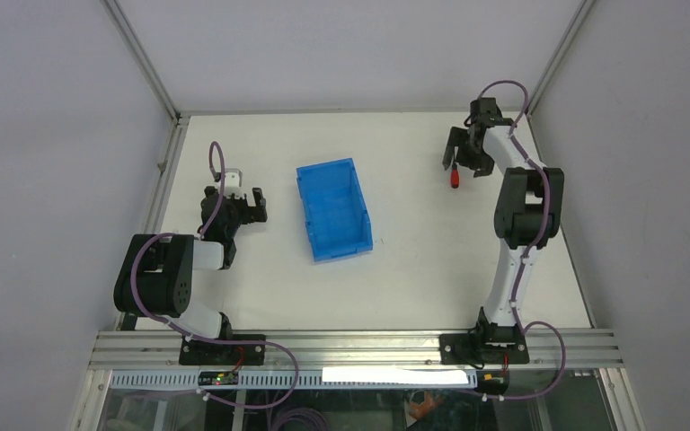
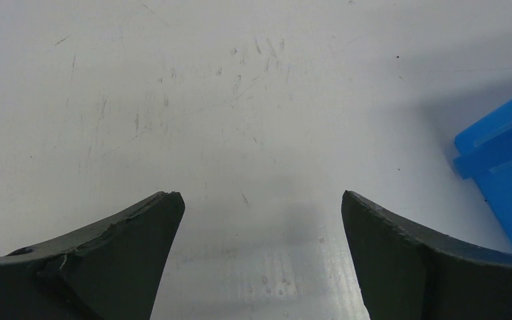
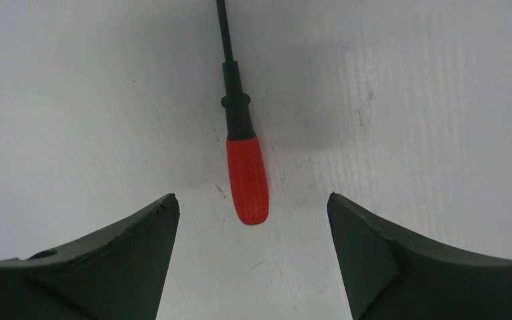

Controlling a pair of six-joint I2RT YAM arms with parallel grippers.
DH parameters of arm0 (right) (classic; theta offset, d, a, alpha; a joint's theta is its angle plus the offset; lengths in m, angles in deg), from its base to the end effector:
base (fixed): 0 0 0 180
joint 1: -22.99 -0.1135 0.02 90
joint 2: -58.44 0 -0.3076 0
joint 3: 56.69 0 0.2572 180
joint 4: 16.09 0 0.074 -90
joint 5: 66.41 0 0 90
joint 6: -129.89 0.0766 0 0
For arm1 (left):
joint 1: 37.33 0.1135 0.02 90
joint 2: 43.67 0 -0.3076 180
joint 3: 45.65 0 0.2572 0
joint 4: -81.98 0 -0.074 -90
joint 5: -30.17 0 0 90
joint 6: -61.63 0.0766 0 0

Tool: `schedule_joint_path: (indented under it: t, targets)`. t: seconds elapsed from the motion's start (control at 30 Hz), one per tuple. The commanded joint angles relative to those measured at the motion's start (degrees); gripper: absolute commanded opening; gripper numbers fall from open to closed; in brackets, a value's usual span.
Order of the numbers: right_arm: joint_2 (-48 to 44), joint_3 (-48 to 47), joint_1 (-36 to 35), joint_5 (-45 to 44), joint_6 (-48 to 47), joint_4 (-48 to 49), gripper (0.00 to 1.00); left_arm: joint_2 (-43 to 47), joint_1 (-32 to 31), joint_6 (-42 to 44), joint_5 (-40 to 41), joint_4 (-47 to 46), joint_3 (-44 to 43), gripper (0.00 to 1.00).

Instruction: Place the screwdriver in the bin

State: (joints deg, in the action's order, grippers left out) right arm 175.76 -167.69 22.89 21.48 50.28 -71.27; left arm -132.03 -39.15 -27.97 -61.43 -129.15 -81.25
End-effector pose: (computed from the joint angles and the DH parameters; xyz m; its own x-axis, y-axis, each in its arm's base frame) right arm 0.4887 -0.0020 0.2262 -0.8616 0.1787 -0.4752 0.1741 0.9832 0.0542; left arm 0.3066 -0.0119 0.1607 -0.3680 0.0187 -0.9296 0.0603 0.9982 -0.0038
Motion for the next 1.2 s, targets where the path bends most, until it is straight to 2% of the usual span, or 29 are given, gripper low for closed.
schedule_joint_path:
  t: [0.0,0.17,0.23,0.33,0.43,0.63,0.83,1.07,1.17]
  targets:
    - [4.65,-4.26,-0.08,1.31,-0.71,-0.68,0.83,1.99,-0.11,-1.2,-0.79,-1.61,0.22,0.99]
    - [9.9,-5.97,-0.08,1.55,-0.58,-0.19,0.71,1.96,-0.06,-1.2,-0.77,-1.61,0.22,0.99]
    - [11.19,-6.6,-0.28,1.54,-0.76,-0.59,0.55,1.97,-0.08,-1.18,-0.7,-1.61,0.27,0.99]
    - [11.67,-6.89,-0.66,1.05,-0.97,-1.01,0.23,2.0,-0.11,-1.17,-0.79,-1.61,0.23,0.99]
    - [11.0,-9.15,-1.01,0.82,-1.04,-2.46,0.0,2.0,-0.05,-1.17,-0.77,-1.61,0.22,0.99]
    - [8.63,-18.35,-2.4,-3.13,-1.37,-13.13,0.0,2.03,-0.06,-1.19,-0.79,-1.61,0.22,0.99]
    - [0.6,-21.31,-6.78,-4.93,-1.65,-20.33,0.0,2.02,-0.11,-1.2,-0.78,-1.61,0.22,0.99]
    - [-8.78,-23.32,-21.47,-9.48,-0.38,-24.75,0.0,1.97,-0.1,-1.2,-0.8,-1.61,0.22,0.99]
    - [-9.83,-25.35,-28.47,-8.06,-0.09,-24.59,0.0,1.97,-0.09,-1.2,-0.82,-1.61,0.22,0.99]
